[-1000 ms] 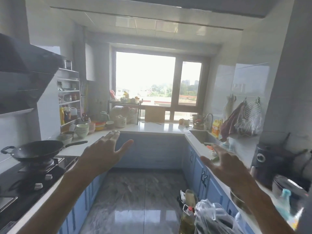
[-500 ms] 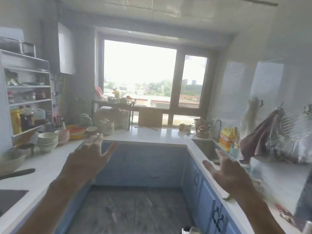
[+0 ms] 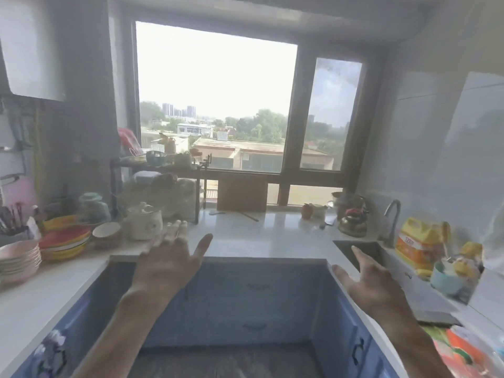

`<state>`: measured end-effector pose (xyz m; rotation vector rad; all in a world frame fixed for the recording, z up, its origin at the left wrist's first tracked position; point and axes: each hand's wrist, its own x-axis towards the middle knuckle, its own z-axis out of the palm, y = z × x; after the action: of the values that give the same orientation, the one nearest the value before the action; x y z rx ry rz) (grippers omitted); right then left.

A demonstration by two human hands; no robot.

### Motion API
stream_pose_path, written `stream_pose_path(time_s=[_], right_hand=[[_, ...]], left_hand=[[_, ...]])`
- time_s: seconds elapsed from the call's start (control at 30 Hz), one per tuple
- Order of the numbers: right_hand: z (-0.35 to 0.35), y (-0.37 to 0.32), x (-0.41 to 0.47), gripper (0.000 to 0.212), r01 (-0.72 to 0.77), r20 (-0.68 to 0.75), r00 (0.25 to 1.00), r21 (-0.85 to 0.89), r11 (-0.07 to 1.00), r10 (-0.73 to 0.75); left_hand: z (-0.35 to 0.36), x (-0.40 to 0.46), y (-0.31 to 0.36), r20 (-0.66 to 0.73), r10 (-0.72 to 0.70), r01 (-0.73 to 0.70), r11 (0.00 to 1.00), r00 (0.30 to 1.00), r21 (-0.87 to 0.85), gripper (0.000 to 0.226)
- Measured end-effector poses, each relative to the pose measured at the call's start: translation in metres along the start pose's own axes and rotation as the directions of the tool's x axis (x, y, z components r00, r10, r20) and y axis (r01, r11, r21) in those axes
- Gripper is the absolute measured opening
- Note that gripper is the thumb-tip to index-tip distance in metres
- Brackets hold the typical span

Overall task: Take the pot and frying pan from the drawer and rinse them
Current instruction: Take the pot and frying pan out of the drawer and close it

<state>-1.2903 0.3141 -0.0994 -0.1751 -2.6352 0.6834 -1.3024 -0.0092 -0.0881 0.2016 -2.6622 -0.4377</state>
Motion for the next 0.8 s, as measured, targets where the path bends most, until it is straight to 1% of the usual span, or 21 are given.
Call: stream_pose_path(time_s=[0.1,0.2,0.23,0.3,0.33,0.37,0.4,0.43,0.5,0.53,0.57,0.6,0.63,0.7,0.73,0.8], right_hand=[[0.077,0.026,0.093,0.07,-0.03,0.063,0.998,0.019,0.999,0.029],[0.171,0.064,0.19,0.063,-0.086,0.19,0.979,0.074,0.993,0.071],[0.191,0.071,0.205,0.057,-0.094,0.223,0.973,0.138,0.986,0.061],[0.269,0.109,0.263,0.035,-0.131,0.375,0.926,0.218,0.967,0.042],[0.307,0.124,0.28,0.022,-0.172,0.475,0.879,0.243,0.955,0.037],[0.347,0.14,0.292,0.015,-0.227,0.565,0.824,0.262,0.938,0.042],[0.381,0.151,0.296,0.013,-0.278,0.631,0.774,0.276,0.92,0.045],[0.421,0.166,0.304,0.015,-0.331,0.684,0.727,0.278,0.902,0.057],[0.502,0.196,0.325,0.02,-0.409,0.752,0.655,0.264,0.874,0.079],[0.544,0.21,0.337,0.023,-0.424,0.763,0.642,0.27,0.864,0.077],[0.58,0.221,0.348,0.028,-0.433,0.754,0.65,0.27,0.86,0.09],[0.62,0.234,0.36,0.034,-0.439,0.746,0.657,0.263,0.859,0.107],[0.657,0.246,0.372,0.043,-0.428,0.736,0.667,0.255,0.867,0.113],[0.722,0.267,0.393,0.058,-0.348,0.726,0.686,0.255,0.902,0.059],[0.747,0.273,0.404,0.061,-0.296,0.725,0.688,0.251,0.922,0.023],[0.791,0.287,0.423,0.055,-0.243,0.728,0.685,0.231,0.942,-0.001]], left_hand=[[0.091,0.077,0.012,0.038,0.013,-0.011,0.999,0.999,-0.035,0.078],[0.207,0.159,0.018,0.08,0.018,-0.006,0.989,0.997,-0.149,0.062],[0.231,0.169,0.016,0.1,0.005,0.017,0.977,0.995,-0.215,0.055],[0.334,0.207,0.019,0.229,-0.072,0.147,0.932,0.971,-0.331,0.04],[0.381,0.219,0.018,0.333,-0.096,0.223,0.904,0.938,-0.365,0.033],[0.427,0.226,0.016,0.438,-0.124,0.309,0.871,0.89,-0.381,0.027],[0.466,0.228,0.012,0.529,-0.131,0.37,0.849,0.838,-0.377,0.024],[0.51,0.235,0.006,0.61,-0.114,0.395,0.85,0.784,-0.349,0.025],[0.596,0.255,-0.008,0.73,-0.075,0.416,0.86,0.679,-0.297,0.035],[0.638,0.267,-0.016,0.766,-0.059,0.414,0.866,0.641,-0.28,0.039],[0.674,0.278,-0.024,0.78,-0.048,0.401,0.876,0.624,-0.266,0.04],[0.716,0.29,-0.032,0.779,-0.047,0.384,0.888,0.625,-0.254,0.04],[0.754,0.301,-0.038,0.761,-0.05,0.363,0.898,0.646,-0.248,0.042],[0.82,0.32,-0.045,0.723,-0.033,0.327,0.905,0.69,-0.271,0.05],[0.841,0.327,-0.046,0.705,-0.014,0.311,0.903,0.709,-0.295,0.053],[0.878,0.337,-0.043,0.687,0.025,0.268,0.91,0.727,-0.317,0.048]])
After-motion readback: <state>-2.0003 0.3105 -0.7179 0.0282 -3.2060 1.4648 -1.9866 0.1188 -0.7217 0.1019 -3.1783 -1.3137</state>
